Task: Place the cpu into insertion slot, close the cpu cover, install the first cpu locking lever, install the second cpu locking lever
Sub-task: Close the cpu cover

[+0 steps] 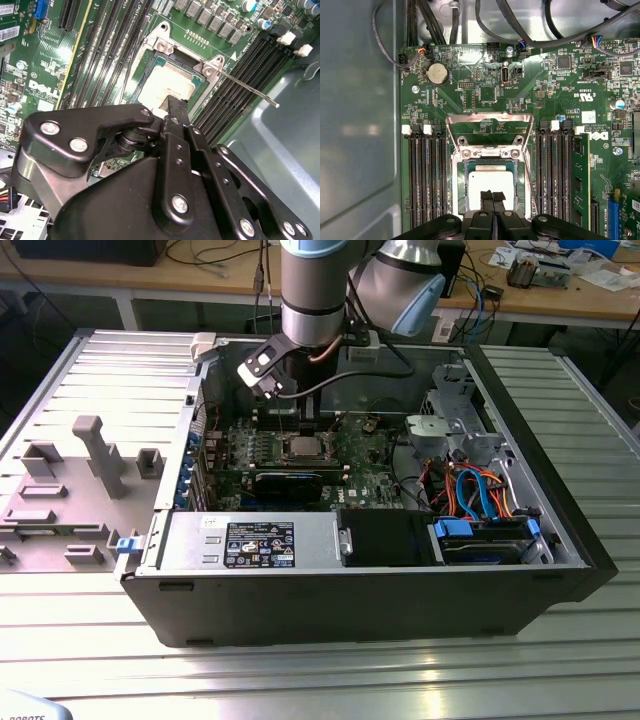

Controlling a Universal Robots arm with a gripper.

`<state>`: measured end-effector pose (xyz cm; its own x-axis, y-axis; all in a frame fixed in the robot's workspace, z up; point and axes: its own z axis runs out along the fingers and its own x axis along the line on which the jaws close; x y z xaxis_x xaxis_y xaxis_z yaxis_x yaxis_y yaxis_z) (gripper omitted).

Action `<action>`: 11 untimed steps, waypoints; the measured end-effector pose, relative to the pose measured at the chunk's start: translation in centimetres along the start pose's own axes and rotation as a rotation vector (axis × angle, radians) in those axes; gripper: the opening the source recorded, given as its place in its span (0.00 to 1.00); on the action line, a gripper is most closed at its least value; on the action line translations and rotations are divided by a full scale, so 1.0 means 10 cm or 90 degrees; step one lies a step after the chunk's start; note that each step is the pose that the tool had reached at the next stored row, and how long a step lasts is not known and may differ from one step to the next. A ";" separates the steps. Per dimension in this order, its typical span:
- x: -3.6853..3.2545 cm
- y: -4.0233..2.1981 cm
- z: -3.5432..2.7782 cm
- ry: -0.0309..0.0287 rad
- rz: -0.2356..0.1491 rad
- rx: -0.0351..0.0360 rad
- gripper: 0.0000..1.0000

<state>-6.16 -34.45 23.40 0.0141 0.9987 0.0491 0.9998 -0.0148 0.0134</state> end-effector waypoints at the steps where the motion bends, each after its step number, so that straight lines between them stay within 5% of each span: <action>1: 0.001 0.000 -0.008 0.0001 0.000 0.0000 0.11; 11: 0.003 0.001 -0.055 -0.0003 0.000 0.0000 0.11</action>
<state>-6.16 -34.45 23.95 0.0141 0.9987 0.0486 0.9998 -0.0148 0.0134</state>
